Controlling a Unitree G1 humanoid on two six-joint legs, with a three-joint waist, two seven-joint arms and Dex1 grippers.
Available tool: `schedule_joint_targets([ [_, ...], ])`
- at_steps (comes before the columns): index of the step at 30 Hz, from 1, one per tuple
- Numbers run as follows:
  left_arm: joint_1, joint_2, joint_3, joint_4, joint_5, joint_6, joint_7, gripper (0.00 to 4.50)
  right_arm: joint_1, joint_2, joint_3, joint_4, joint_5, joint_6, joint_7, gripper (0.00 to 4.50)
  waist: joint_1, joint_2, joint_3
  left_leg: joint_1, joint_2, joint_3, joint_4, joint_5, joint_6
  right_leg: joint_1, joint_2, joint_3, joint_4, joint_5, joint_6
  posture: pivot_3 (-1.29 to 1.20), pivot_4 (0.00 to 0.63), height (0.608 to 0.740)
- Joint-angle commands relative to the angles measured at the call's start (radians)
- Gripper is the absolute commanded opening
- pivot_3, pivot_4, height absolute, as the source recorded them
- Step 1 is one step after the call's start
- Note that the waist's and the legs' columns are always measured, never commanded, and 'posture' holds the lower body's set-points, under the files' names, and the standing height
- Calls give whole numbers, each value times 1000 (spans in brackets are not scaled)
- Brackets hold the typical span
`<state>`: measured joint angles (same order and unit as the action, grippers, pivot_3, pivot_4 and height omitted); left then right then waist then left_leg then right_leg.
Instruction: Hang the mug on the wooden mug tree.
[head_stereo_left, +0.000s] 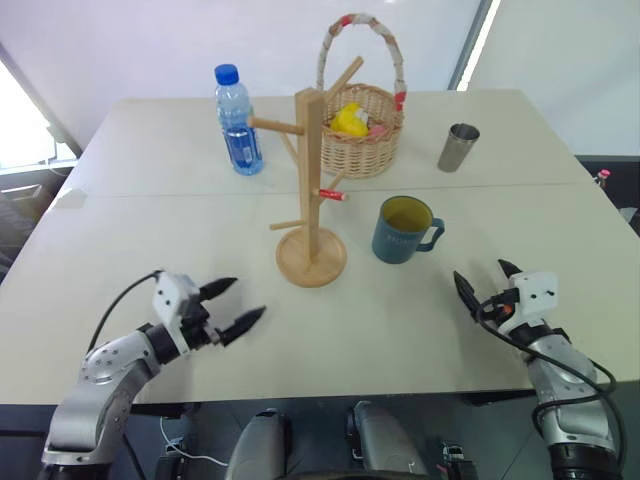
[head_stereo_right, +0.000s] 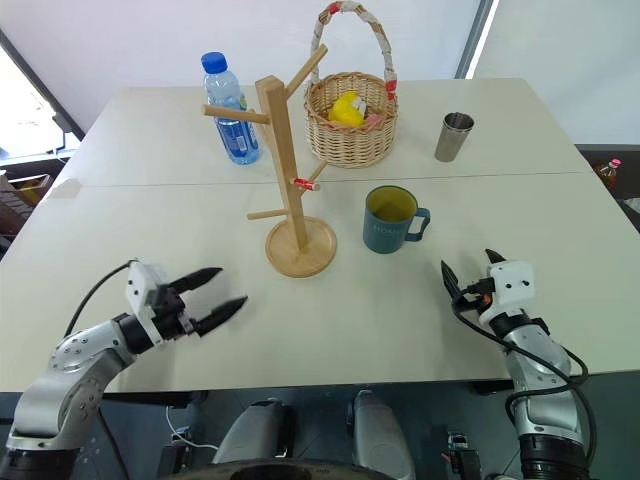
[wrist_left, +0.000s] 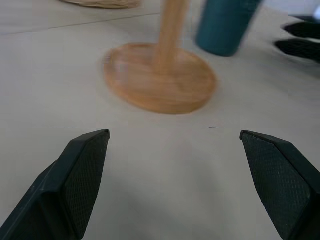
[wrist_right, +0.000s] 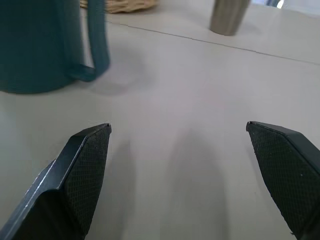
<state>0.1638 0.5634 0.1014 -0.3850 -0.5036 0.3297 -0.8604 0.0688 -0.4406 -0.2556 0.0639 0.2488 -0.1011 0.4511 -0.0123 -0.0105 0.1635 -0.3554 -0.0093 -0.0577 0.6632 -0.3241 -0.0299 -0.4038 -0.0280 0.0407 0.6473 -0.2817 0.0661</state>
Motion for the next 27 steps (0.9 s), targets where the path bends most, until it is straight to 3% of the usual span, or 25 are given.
schedule_joint_targets([
  [1,-8,24,-74,-91,1,-9,-54,4500,-28,12,19,-54,1,10,1,4480,0,0,0,0,0,0,0,0,0,0,0,0,0,0,0,0,150,740],
  [13,-66,-8,-157,-93,38,-67,-50,4500,-191,63,59,36,-34,14,-46,4480,0,1,0,0,0,0,0,0,0,0,1,0,0,2,3,0,150,740],
  [27,-57,-16,-153,-92,56,-97,-24,4500,-292,94,91,161,-55,-7,-50,4480,-3,1,0,0,0,0,0,0,0,0,2,0,0,2,3,0,150,740],
])
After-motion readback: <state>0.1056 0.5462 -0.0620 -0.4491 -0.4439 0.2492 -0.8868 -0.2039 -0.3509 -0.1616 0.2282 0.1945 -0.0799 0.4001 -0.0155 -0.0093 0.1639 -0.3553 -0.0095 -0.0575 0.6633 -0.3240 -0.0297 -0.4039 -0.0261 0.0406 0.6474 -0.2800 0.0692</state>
